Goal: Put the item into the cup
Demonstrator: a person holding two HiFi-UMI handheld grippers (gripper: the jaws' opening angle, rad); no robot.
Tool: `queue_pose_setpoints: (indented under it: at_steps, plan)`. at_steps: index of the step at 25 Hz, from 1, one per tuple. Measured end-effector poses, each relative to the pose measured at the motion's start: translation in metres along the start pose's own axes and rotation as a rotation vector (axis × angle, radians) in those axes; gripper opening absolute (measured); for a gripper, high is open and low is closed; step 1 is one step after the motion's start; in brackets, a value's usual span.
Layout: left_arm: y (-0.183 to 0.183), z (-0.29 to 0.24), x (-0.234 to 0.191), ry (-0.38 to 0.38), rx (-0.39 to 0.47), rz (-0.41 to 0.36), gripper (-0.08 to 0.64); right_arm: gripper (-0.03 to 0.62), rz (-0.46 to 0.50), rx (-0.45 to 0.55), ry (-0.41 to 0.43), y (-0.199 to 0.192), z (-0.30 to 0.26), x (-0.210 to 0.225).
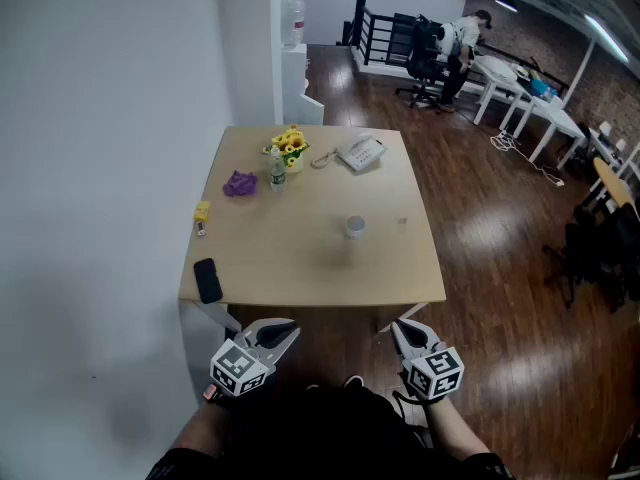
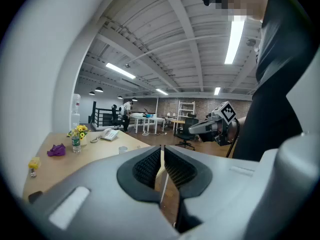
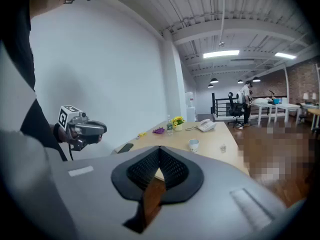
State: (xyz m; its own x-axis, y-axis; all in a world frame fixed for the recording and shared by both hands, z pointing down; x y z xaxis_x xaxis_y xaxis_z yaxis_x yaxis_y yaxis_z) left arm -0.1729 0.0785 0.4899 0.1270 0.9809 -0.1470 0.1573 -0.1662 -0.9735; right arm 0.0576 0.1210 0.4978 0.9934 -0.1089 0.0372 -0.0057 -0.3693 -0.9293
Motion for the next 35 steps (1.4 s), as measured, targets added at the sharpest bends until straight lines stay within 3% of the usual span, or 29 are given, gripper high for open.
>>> queue_pose_setpoints:
  at_steps: [3, 5, 9, 14, 24, 28, 35]
  plan:
    - [0.001, -0.004, -0.007, 0.017, 0.011, 0.0, 0.171, 0.008, 0.002, 0.0, 0.005, 0.003, -0.004, 0.003]
    - [0.003, -0.006, -0.011, 0.033, 0.008, -0.01, 0.219, 0.008, 0.017, 0.008, 0.009, 0.004, -0.007, 0.006]
    - [0.007, -0.01, -0.017, 0.044, 0.013, -0.034, 0.232, 0.008, 0.039, 0.003, -0.004, 0.005, -0.017, 0.017]
    - [0.002, -0.021, -0.034, 0.058, -0.024, -0.011, 0.227, 0.008, 0.043, 0.004, -0.028, 0.013, -0.04, 0.042]
    - [0.011, -0.066, -0.107, 0.142, -0.055, 0.003, 0.241, 0.016, 0.105, -0.024, -0.028, 0.035, -0.131, 0.121]
    - [0.02, -0.096, -0.136, 0.135, -0.077, 0.006, 0.263, 0.051, 0.172, -0.059, -0.023, 0.038, -0.179, 0.158]
    - [0.021, -0.156, -0.171, 0.116, -0.193, -0.049, 0.276, 0.08, 0.336, -0.141, -0.025, 0.034, -0.269, 0.225]
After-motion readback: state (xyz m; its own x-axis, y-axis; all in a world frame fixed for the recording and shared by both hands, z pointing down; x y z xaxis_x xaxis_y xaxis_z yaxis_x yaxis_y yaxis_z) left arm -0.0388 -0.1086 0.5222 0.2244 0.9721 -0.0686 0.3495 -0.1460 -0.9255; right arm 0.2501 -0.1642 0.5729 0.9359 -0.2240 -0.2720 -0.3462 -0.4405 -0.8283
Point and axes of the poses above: the fingertips, and each gripper's own axes: z backward along the fingers, x to its right, y out of its top, the point moved 2 cm from there along z, backward along the fingers, and after that the axes turned 14 degrees about -y, right-handed, at the moved point
